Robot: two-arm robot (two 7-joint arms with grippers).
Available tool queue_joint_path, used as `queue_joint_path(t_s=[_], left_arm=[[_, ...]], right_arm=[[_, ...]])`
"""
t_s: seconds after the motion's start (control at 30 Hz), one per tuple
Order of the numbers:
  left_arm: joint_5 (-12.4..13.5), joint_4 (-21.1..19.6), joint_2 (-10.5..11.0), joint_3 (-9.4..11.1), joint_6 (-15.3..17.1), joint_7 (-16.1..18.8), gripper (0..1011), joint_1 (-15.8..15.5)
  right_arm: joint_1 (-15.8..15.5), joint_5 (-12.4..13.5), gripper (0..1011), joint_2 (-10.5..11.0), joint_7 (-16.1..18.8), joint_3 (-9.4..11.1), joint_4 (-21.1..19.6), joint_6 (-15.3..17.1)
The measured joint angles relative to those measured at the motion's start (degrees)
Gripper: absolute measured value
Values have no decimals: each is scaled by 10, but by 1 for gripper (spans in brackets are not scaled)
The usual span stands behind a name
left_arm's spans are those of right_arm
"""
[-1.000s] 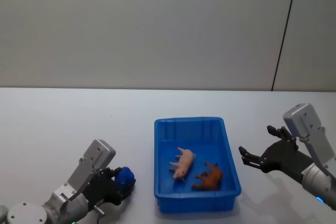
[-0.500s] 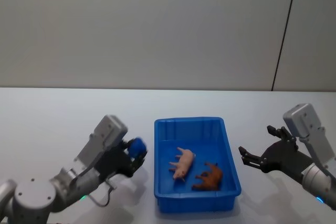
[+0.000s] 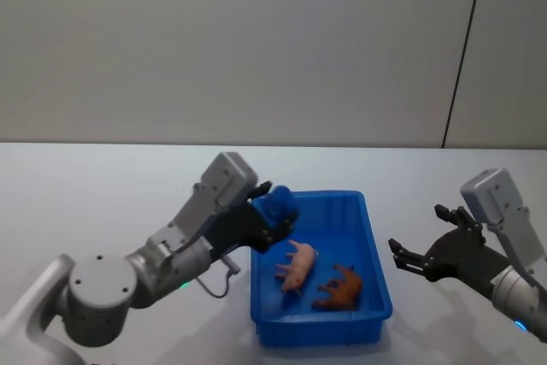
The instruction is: Pick up the two dolls from the table and place them into the box.
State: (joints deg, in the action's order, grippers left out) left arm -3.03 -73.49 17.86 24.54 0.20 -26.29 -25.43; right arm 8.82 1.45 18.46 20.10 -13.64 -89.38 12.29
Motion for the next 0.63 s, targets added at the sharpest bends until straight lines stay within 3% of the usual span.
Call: queue_joint_path(t_s=[0.1, 0.17, 0.4, 0.63], left_arm=[[0, 3, -8, 5, -8, -2, 671, -5], [0, 4, -12, 8, -13, -2, 780, -7], [-7, -6, -16, 13, -25, 5, 969, -5], [-18, -29, -9, 14, -34, 20, 1003, 8]], right_arm=[[0, 0, 1001, 0, 0, 0, 0, 0], [0, 0, 1001, 0, 0, 0, 0, 0], [0, 0, 1001, 0, 0, 0, 0, 0], [0, 0, 1001, 0, 0, 0, 0, 0]])
